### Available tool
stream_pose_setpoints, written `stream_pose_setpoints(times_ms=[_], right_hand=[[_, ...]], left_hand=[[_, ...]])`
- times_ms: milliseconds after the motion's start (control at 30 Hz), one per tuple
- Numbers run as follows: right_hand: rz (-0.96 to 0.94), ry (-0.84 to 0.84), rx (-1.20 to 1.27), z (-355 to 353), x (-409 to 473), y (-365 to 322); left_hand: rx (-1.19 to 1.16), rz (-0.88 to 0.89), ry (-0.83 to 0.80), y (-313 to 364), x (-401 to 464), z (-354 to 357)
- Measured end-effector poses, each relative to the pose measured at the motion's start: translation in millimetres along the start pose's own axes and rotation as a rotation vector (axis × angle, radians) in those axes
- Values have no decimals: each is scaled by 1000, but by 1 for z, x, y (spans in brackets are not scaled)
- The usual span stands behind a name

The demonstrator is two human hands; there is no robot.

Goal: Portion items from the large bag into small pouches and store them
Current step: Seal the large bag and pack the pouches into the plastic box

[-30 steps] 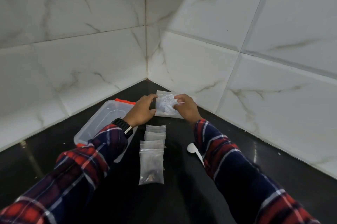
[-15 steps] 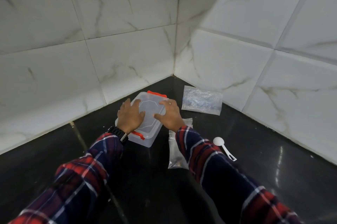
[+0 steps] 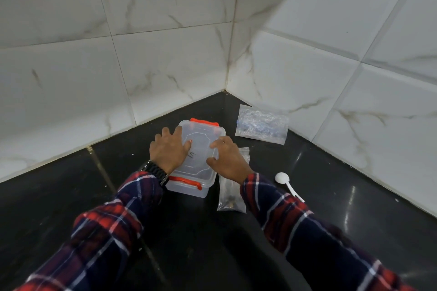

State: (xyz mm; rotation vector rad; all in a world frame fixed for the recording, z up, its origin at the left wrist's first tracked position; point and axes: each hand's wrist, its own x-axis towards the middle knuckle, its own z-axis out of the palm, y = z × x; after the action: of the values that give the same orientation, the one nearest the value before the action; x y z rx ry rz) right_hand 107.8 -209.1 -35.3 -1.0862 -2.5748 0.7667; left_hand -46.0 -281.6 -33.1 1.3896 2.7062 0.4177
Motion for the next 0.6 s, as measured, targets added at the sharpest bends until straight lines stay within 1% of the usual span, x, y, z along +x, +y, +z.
stream_pose_setpoints(times_ms=[100, 167, 300, 367, 433, 500, 600], right_hand=[[-12, 29, -33, -12, 18, -2], [37, 46, 55, -22, 35, -2], [114, 148, 204, -33, 73, 7], [208, 94, 330, -28, 96, 14], [335, -32, 584, -17, 114, 21], [406, -141, 778, -10, 122, 25], [415, -222, 863, -12, 128, 28]], left_hand=[[20, 77, -51, 0, 1, 8], [45, 143, -52, -1, 0, 12], [22, 149, -87, -2, 2, 13], [18, 145, -87, -2, 3, 14], [-1, 138, -83, -3, 4, 17], [-17, 131, -65, -4, 5, 19], [-29, 125, -55, -5, 7, 22]])
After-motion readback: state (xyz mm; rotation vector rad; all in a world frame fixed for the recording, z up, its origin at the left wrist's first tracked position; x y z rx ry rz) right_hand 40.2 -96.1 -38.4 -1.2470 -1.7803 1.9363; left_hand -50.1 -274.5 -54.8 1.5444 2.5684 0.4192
